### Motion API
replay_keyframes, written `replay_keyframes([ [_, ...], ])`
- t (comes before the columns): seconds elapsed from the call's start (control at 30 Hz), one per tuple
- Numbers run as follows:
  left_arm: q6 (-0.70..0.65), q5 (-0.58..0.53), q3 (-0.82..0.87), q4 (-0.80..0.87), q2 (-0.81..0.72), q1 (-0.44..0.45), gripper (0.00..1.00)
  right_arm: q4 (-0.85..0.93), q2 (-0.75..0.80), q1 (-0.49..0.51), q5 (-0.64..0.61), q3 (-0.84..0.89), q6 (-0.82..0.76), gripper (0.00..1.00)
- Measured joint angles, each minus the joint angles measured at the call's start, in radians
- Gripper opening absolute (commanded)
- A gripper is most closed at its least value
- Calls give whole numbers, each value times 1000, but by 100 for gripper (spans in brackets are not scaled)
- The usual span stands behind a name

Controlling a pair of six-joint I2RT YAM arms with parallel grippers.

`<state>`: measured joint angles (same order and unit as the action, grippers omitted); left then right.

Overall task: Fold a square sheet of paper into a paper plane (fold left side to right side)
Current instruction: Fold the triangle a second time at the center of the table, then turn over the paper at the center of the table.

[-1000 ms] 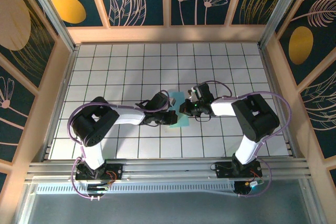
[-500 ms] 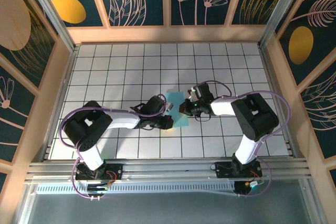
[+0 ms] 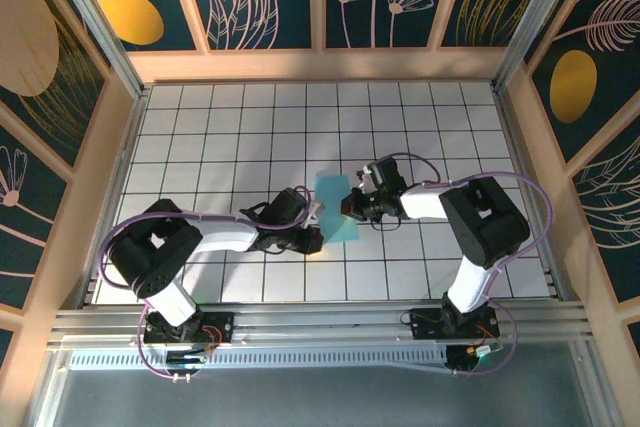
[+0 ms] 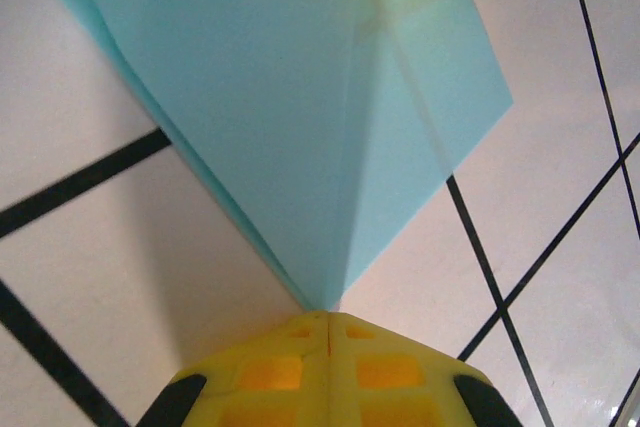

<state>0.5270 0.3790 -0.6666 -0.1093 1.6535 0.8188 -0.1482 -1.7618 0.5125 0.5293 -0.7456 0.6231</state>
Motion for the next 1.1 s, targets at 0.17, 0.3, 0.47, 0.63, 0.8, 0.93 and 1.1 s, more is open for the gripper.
replay_keyframes([
  [0.17,3,-1,35,14,-46,0,0,14,0,0,4,-10,-8,0],
  [0.3,35,-24,56,17,-113,-7,12,43,17,0,-5,-17,-15,24],
  [0.47,141,-52,107,-62,-209,-103,29,75,140,-16,-35,-17,-21,51],
  [0.63,234,-58,142,-174,-219,-182,39,43,308,-79,-73,14,-16,69],
  [0.8,271,-18,107,-272,-119,-189,41,-34,399,-156,-64,140,21,81],
  [0.93,276,5,58,-307,-22,-189,42,-81,411,-188,-37,230,65,83],
  [1.1,278,29,-9,-344,83,-189,34,-108,411,-193,-11,266,89,83],
])
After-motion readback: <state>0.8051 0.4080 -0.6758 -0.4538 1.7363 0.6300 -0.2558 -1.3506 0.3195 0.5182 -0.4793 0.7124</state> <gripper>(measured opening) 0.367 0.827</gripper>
